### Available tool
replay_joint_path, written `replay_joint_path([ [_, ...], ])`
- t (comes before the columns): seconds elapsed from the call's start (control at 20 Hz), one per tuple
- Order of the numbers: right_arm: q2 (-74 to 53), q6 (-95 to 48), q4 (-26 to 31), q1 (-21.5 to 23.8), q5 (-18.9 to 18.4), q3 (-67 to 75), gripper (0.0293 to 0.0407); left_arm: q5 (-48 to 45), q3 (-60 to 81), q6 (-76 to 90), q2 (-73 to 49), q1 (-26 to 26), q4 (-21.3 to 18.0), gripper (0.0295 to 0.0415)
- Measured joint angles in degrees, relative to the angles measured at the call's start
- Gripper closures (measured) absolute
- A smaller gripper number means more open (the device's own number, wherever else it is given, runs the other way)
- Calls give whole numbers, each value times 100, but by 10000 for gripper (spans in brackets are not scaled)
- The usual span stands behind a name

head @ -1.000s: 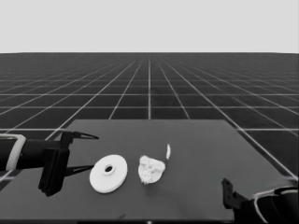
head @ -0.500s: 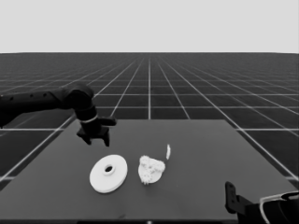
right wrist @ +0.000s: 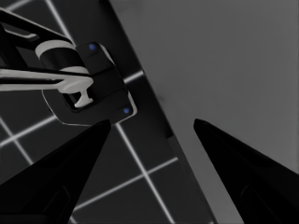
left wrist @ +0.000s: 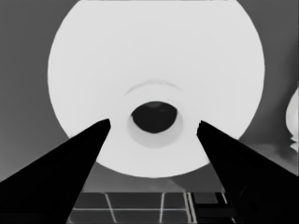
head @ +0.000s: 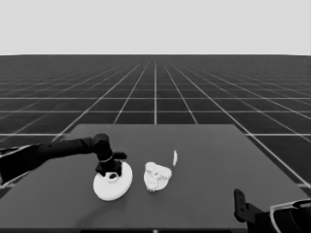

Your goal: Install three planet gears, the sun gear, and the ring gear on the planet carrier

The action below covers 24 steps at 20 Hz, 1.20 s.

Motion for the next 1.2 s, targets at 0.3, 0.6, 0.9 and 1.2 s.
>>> replay_joint_path([
  [0.3, 0, 0, 0, 0, 0, 0, 315, -34, -61, 27, 24, 41, 38, 362],
  [0.6, 0, 0, 0, 0, 0, 0, 315, -37, -65, 28, 26, 40, 41, 362],
  [0.9, 0, 0, 0, 0, 0, 0, 315, 913, 683, -307, -257, -2294, -2109, 362],
  [1.2, 0, 0, 0, 0, 0, 0, 315, 852, 226, -1276, 685, -2363, -2196, 362],
])
